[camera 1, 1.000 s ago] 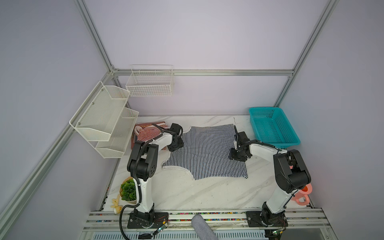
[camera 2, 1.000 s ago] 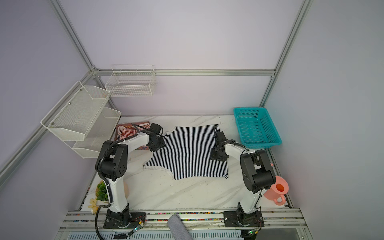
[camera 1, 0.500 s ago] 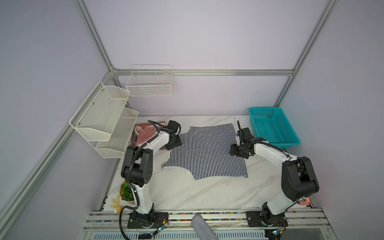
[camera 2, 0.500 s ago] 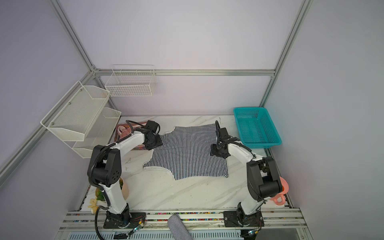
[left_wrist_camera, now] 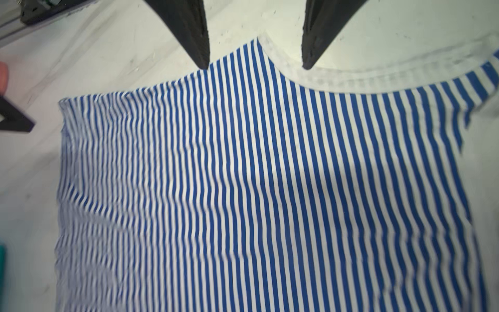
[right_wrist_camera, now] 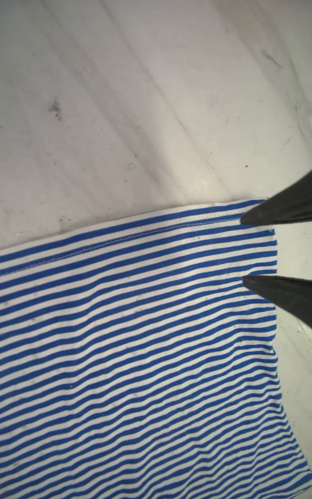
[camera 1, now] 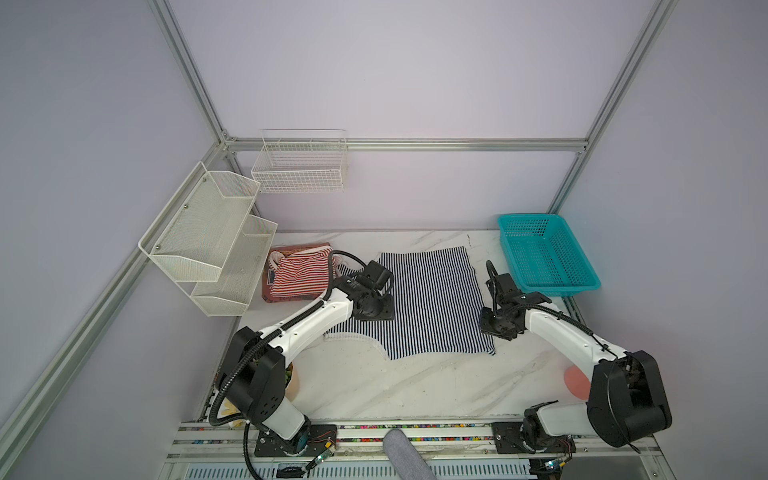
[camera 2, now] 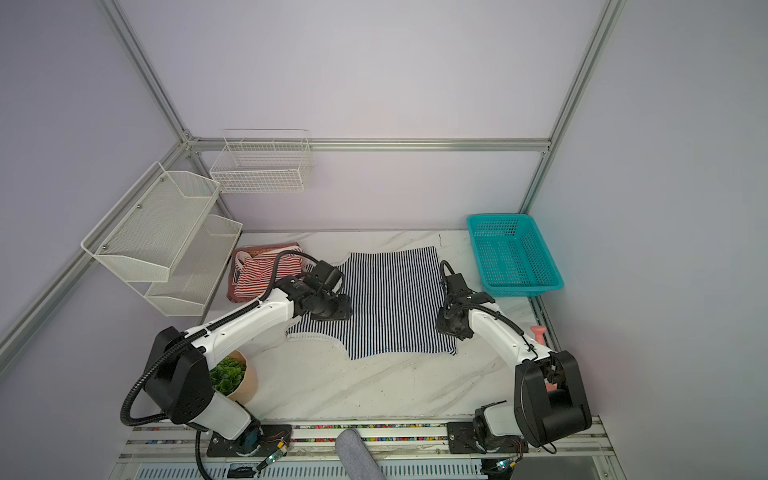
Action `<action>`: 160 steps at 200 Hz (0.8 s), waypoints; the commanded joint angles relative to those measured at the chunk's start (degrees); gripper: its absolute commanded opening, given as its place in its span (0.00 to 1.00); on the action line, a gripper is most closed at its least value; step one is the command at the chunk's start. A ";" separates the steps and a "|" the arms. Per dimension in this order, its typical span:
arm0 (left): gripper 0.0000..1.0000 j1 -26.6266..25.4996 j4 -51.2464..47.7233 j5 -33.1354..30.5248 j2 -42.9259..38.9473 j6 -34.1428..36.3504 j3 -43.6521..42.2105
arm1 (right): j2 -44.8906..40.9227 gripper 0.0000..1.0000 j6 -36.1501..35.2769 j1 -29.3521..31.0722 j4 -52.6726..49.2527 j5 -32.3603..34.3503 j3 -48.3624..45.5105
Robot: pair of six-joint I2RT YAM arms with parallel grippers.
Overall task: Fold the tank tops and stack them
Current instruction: 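Release the shoulders and move both grippers to the near hem corners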
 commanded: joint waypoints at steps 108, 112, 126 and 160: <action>0.60 -6.75 -2.12 2.88 0.18 -2.77 -8.79 | -7.09 0.54 11.93 -0.27 -2.63 3.24 -9.17; 0.61 -6.75 -2.10 2.92 0.16 -2.99 -8.99 | -6.88 0.54 11.97 -0.27 -2.43 3.26 -9.32; 0.60 -6.80 -2.11 2.92 0.16 -3.78 -9.42 | -6.07 0.54 12.00 -0.21 -1.88 3.35 -9.67; 0.60 -6.99 -2.00 2.37 1.75 -4.47 -9.71 | -4.25 0.53 12.00 -0.20 0.58 2.46 -10.75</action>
